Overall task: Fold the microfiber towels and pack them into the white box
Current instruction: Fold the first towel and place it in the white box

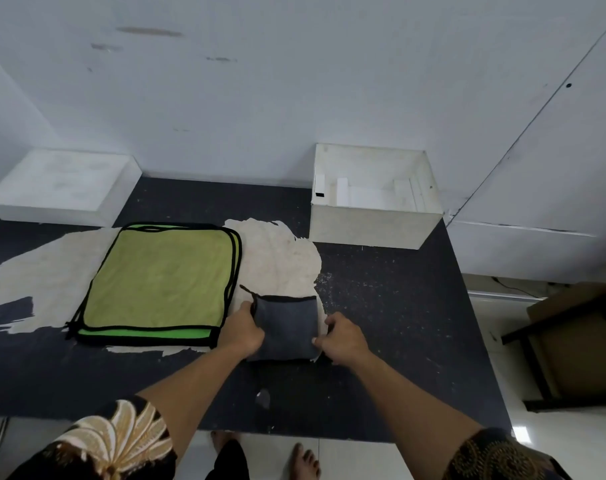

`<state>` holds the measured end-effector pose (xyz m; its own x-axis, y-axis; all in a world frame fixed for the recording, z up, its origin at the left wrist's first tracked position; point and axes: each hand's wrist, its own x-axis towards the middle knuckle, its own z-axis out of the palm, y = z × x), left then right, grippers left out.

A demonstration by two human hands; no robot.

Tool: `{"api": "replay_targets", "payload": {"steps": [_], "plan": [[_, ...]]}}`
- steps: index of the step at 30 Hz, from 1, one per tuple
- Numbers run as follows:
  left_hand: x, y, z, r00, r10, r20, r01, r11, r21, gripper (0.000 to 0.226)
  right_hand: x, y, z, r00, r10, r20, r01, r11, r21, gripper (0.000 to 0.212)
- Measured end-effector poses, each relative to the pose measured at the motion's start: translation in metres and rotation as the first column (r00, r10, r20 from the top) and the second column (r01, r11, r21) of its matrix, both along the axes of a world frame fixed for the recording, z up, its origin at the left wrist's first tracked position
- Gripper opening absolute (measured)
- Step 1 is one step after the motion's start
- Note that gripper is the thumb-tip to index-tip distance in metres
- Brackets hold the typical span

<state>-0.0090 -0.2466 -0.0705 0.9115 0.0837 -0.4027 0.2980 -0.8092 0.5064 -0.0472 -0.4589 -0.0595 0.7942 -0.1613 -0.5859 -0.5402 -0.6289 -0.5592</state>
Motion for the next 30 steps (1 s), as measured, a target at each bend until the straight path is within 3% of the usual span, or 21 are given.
{"api": "replay_targets", "payload": {"steps": [4,7,11,13,18,24,27,30], "plan": [[-0.003,-0.001,-0.003,0.989,0.128,0.080,-0.123,0.990,-0.067,0.031,-0.005,0.005,-0.008,0.998,0.022,0.062,-0.017,0.997,-0.078,0.050],[-0.002,0.004,-0.002,0.978,0.150,0.148,-0.127,0.980,-0.155,0.028,-0.007,0.008,-0.010,0.995,0.011,0.098,0.000,0.995,-0.103,0.048],[0.004,0.003,0.004,0.961,0.184,0.208,-0.123,0.953,-0.276,0.021,-0.014,0.011,-0.005,0.976,0.210,0.056,-0.204,0.973,-0.106,0.097],[0.006,0.001,0.005,0.966,0.186,0.179,-0.126,0.946,-0.300,0.025,-0.019,0.016,-0.005,0.961,0.272,0.053,-0.260,0.951,-0.170,0.105],[0.005,0.005,0.003,0.999,0.011,0.048,0.000,0.972,-0.235,0.065,-0.027,0.031,-0.007,0.959,0.230,0.168,-0.176,0.941,-0.288,0.064],[0.004,0.005,0.001,0.993,-0.039,0.108,0.057,0.983,-0.176,0.068,-0.041,0.032,-0.013,0.954,0.255,0.161,-0.175,0.902,-0.394,0.068],[-0.002,0.003,0.001,0.990,-0.033,0.139,0.039,0.999,-0.037,0.073,-0.045,0.029,-0.012,0.946,0.265,0.187,-0.173,0.899,-0.402,0.061],[-0.014,-0.003,0.004,0.972,0.022,0.236,-0.046,0.995,0.093,0.067,-0.048,0.025,-0.011,0.858,0.409,0.310,-0.200,0.823,-0.532,0.049]]}}
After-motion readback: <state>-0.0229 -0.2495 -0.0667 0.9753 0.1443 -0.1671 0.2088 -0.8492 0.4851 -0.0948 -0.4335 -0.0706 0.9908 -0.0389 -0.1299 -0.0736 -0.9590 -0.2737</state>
